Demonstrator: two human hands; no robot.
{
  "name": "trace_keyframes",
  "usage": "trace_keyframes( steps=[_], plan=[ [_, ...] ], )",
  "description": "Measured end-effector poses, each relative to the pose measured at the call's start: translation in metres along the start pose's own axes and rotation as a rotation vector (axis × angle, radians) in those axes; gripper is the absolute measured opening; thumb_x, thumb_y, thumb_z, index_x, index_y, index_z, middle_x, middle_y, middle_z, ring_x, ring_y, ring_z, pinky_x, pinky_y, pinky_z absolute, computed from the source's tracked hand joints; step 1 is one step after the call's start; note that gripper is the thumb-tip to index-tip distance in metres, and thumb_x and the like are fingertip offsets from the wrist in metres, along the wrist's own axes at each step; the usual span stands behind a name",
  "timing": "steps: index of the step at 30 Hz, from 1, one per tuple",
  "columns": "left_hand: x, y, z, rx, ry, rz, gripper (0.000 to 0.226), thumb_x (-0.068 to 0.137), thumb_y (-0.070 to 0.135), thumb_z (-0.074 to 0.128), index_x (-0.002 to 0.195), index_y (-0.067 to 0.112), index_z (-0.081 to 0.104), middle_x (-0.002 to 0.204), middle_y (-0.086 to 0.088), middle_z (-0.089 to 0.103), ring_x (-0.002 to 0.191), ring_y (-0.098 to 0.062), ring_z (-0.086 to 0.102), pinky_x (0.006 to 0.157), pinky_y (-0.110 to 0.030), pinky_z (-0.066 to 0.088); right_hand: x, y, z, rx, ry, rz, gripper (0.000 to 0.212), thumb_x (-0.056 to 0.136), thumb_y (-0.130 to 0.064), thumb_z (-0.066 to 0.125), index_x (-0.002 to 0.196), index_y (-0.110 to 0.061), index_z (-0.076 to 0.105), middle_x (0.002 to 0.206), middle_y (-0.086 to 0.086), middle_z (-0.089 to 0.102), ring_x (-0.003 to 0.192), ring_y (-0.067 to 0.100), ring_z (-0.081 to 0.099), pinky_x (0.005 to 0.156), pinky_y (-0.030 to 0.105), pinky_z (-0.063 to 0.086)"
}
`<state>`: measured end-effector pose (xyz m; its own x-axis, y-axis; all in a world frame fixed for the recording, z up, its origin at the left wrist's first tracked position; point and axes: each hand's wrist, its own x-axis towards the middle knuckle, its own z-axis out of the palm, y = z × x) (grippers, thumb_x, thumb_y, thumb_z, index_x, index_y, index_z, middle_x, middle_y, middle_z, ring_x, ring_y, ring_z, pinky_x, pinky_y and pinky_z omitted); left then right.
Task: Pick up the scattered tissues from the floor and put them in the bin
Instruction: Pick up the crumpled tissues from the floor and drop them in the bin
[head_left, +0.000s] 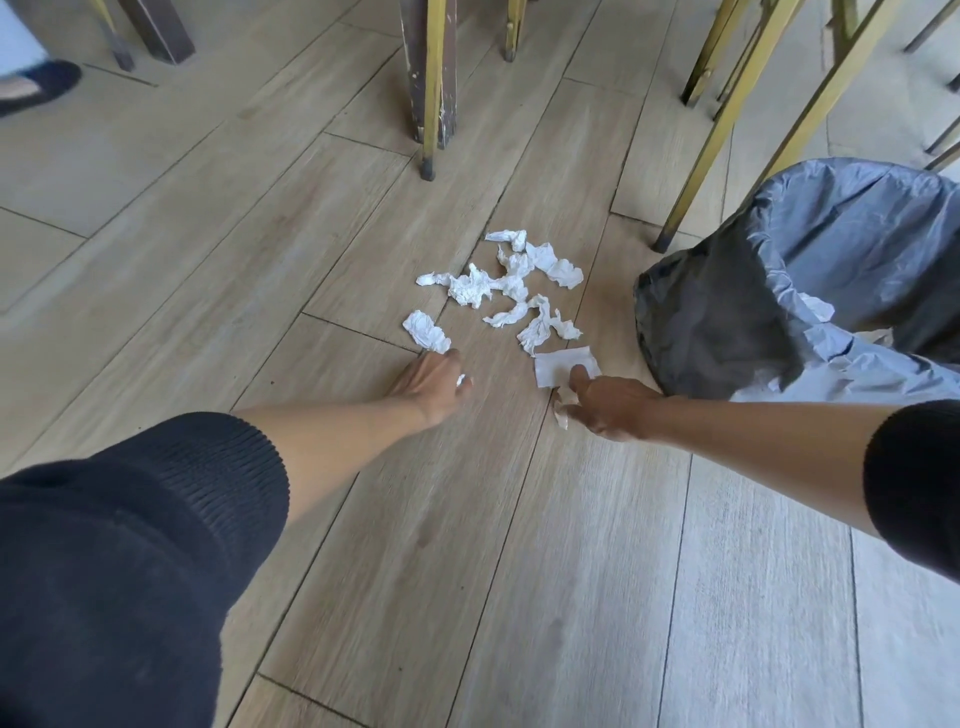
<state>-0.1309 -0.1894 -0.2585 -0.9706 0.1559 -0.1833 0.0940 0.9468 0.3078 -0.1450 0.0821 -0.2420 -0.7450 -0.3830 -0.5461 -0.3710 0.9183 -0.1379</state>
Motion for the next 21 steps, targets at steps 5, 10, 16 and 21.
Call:
trace_keyframes(
  steps=[5,10,16,21],
  plan=[
    [0.002,-0.008,-0.005,-0.05,0.074,0.07,0.035,0.101,0.036,0.052,0.08,0.008,0.048,0.084,-0.01,0.055,0.07,-0.026,0.054,0.056,-0.033,0.039,0.003,-0.013,0.005,0.04,0.032,-0.004,0.022,0.103,-0.028,0.033,0.097,-0.015,0.051,0.077,0.002,0.056,0.07,0.024,0.053,0.06,0.033,0.043],
    [0.009,-0.01,-0.013,0.015,0.14,0.106,0.04,0.101,0.038,0.049,0.08,0.006,0.058,0.079,-0.007,0.061,0.065,-0.026,0.054,0.053,-0.03,0.034,0.015,-0.012,-0.012,0.207,0.21,0.106,0.04,0.097,-0.037,0.045,0.063,-0.015,0.049,0.064,0.003,0.051,0.062,0.021,0.048,0.055,0.028,0.033],
    [0.005,-0.004,-0.013,0.042,0.163,0.076,0.024,0.102,0.029,0.046,0.097,0.006,0.049,0.074,-0.01,0.062,0.06,-0.031,0.059,0.052,-0.037,0.048,0.006,-0.007,-0.017,0.037,0.214,-0.025,0.05,0.093,-0.065,0.044,0.111,-0.018,0.051,0.091,-0.008,0.055,0.081,0.017,0.053,0.068,0.032,0.044],
    [0.007,-0.011,-0.013,0.065,0.175,0.057,0.025,0.103,0.03,0.044,0.108,0.006,0.047,0.078,-0.011,0.065,0.064,-0.032,0.062,0.054,-0.038,0.049,0.007,-0.019,0.005,-0.006,0.179,-0.193,0.028,0.103,-0.044,0.039,0.11,-0.018,0.046,0.071,-0.004,0.059,0.069,0.022,0.062,0.055,0.03,0.041]
  ],
)
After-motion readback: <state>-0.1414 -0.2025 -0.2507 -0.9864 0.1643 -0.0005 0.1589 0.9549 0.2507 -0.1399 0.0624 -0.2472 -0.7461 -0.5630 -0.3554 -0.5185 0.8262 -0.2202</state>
